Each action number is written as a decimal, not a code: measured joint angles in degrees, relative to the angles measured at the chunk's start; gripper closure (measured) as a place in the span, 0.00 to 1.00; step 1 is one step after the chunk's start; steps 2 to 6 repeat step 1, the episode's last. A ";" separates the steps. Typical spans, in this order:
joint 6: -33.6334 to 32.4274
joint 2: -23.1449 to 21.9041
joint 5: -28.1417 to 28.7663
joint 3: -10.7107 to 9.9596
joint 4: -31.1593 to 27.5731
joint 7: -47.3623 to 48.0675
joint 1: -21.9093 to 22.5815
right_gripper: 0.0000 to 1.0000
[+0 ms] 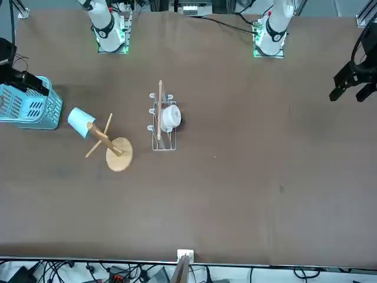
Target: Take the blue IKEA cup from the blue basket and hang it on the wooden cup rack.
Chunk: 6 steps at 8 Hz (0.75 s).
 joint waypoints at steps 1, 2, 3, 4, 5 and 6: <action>0.00 0.24 0.00 0.00 0.03 0.00 0.00 0.00; 0.00 0.24 0.00 0.00 0.03 0.00 0.00 0.00; 0.00 0.24 0.00 0.00 0.03 0.00 0.00 0.00; 0.00 0.24 0.00 0.00 0.03 0.00 0.00 0.00; 0.00 0.24 0.00 0.00 0.03 0.00 0.00 0.00; 0.00 0.24 0.00 0.00 0.03 0.00 0.00 0.00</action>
